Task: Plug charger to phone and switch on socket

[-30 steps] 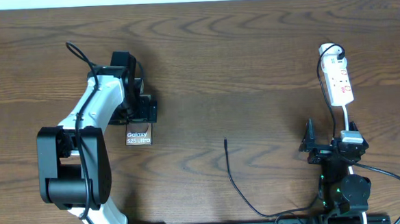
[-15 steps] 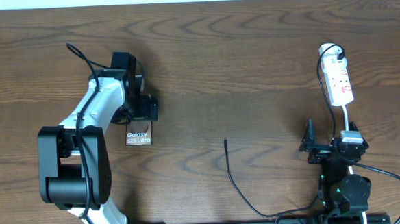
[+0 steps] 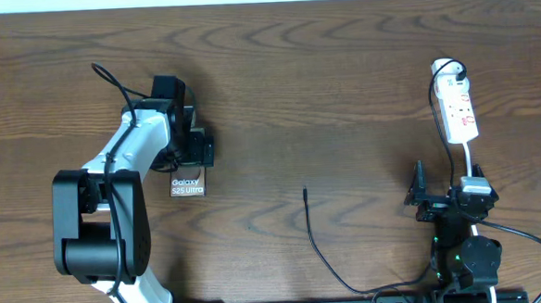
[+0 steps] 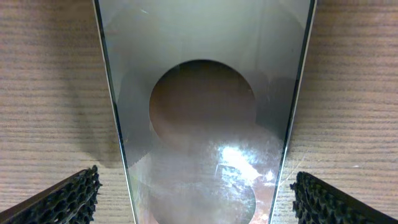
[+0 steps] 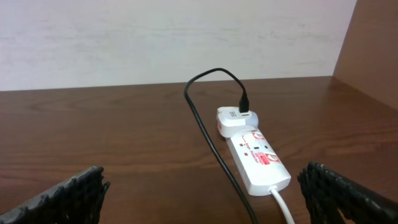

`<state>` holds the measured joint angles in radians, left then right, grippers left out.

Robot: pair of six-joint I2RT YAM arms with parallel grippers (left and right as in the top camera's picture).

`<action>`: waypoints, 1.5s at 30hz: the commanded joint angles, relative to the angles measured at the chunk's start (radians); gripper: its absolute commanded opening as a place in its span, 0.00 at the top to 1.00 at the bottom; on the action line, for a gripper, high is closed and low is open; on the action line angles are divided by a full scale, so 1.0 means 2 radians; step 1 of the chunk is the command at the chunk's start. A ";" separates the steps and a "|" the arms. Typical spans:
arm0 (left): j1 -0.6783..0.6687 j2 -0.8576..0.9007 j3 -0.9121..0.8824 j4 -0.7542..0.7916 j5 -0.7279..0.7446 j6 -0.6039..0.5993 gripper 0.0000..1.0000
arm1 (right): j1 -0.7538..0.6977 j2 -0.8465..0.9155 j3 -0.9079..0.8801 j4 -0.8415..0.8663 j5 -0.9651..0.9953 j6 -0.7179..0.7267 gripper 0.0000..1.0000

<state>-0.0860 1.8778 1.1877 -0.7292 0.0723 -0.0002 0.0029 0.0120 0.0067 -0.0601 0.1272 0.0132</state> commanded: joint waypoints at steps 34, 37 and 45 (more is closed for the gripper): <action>0.001 0.003 -0.040 0.042 -0.001 -0.010 0.02 | -0.006 -0.003 -0.001 -0.002 -0.001 -0.007 0.01; 0.001 0.003 -0.040 0.044 -0.001 -0.010 0.02 | -0.006 -0.003 -0.001 -0.002 -0.001 -0.007 0.01; 0.001 0.003 -0.040 0.044 -0.001 -0.010 0.02 | -0.006 -0.003 -0.001 -0.002 -0.001 -0.007 0.01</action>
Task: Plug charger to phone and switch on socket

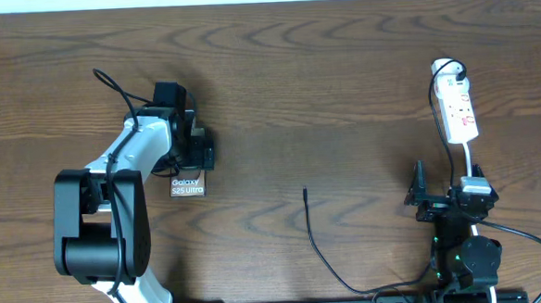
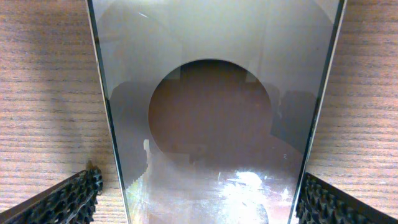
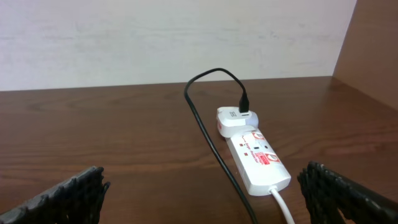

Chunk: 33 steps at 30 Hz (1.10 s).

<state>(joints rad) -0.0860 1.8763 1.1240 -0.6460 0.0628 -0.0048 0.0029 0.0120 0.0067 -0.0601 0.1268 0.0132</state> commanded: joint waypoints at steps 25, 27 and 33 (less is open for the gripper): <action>0.001 0.004 -0.027 0.016 0.004 -0.008 0.02 | -0.006 -0.003 -0.001 -0.002 -0.001 -0.007 0.01; 0.001 0.004 -0.028 0.016 0.004 -0.008 0.02 | -0.006 -0.003 -0.001 -0.002 -0.001 -0.007 0.01; 0.001 0.004 -0.028 0.016 0.004 -0.008 0.02 | -0.006 -0.003 -0.001 -0.002 -0.001 -0.007 0.01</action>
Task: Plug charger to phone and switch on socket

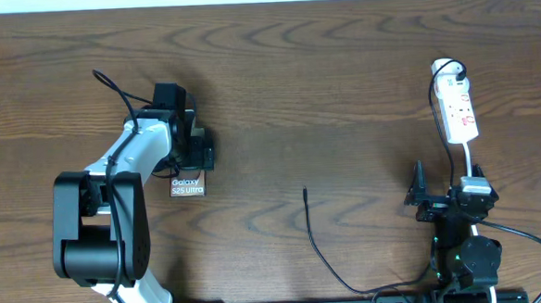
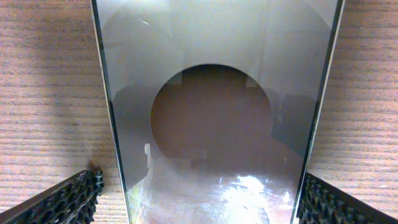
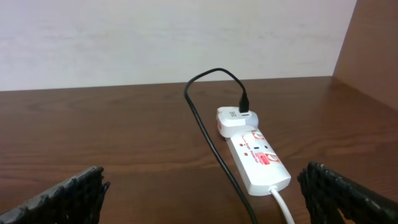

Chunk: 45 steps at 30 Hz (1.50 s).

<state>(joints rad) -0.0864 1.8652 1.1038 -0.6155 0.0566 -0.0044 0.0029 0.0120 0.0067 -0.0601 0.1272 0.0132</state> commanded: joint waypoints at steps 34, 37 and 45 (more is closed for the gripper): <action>0.001 0.009 -0.018 0.002 0.007 -0.008 0.03 | -0.006 -0.003 -0.001 -0.002 -0.001 -0.007 0.01; 0.001 0.009 -0.018 0.002 0.007 -0.008 0.04 | -0.006 -0.003 -0.001 -0.002 -0.001 -0.007 0.01; 0.001 0.009 -0.018 0.002 0.007 -0.008 0.08 | -0.006 -0.003 -0.001 -0.002 -0.001 -0.007 0.01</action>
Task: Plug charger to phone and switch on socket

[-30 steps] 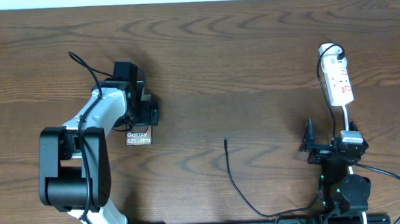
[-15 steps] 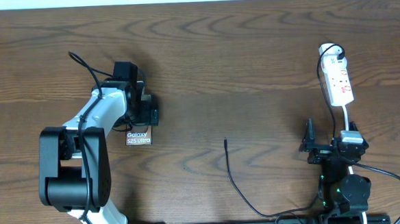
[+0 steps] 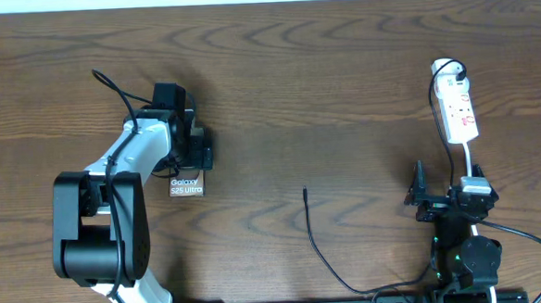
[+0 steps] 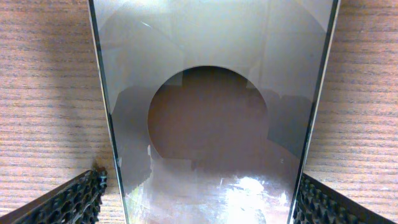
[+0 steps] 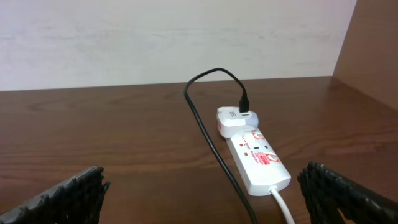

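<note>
The phone (image 3: 187, 186), marked "Galaxy S25 Ultra", lies flat on the table at the left, and its glossy glass (image 4: 208, 93) fills the left wrist view. My left gripper (image 3: 186, 159) is open and straddles it. The right fingertip (image 4: 339, 205) is at the phone's edge, and a thin strip of table shows beside the left one. The black charger cable's free plug (image 3: 305, 192) lies mid-table, away from the phone. The white socket strip (image 3: 458, 110) (image 5: 258, 160) has the charger adapter (image 5: 235, 118) plugged in. My right gripper (image 5: 205, 208) is open and empty, short of the strip.
The black cable (image 3: 324, 255) runs from its free end toward the front edge of the table. Another length of it (image 5: 208, 134) loops from the adapter past the strip. A white lead (image 5: 283, 205) leaves the strip's near end. A wall (image 5: 174, 43) stands behind the table.
The left gripper's fingers stand slightly closer to the phone's side edges. The phone, the cable and the right arm have not moved.
The left gripper first hung open over the phone, which looked narrower between the fingers. At the following two moments it was lower, with the phone spanning almost the whole gap. Now the fingers sit by the phone's edges. The right arm stayed still throughout.
</note>
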`<state>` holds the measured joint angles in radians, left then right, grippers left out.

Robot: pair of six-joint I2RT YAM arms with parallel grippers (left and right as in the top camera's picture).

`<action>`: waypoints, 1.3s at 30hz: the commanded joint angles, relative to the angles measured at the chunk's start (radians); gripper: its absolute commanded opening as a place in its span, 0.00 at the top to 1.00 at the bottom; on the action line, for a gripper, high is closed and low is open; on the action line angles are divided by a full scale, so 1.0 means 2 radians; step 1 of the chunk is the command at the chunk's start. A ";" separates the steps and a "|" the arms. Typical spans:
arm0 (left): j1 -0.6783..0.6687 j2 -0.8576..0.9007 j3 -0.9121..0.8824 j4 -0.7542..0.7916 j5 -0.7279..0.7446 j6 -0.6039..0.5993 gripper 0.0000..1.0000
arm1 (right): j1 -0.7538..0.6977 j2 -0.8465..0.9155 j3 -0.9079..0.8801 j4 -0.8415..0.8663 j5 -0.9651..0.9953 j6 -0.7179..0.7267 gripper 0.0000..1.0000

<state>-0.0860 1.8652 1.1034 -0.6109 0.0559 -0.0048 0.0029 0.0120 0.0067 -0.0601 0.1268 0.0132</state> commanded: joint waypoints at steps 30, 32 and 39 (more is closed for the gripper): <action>0.001 0.009 -0.018 0.000 0.007 -0.008 0.12 | -0.006 -0.003 -0.001 -0.002 -0.001 -0.007 0.01; 0.001 0.009 -0.018 0.000 0.007 -0.008 0.13 | -0.006 -0.003 -0.001 -0.002 -0.001 -0.007 0.01; 0.001 0.009 -0.018 0.000 0.007 -0.008 0.18 | -0.006 -0.003 -0.001 -0.002 -0.001 -0.007 0.01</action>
<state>-0.0860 1.8652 1.1034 -0.6075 0.0540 -0.0048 0.0029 0.0120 0.0067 -0.0601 0.1268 0.0132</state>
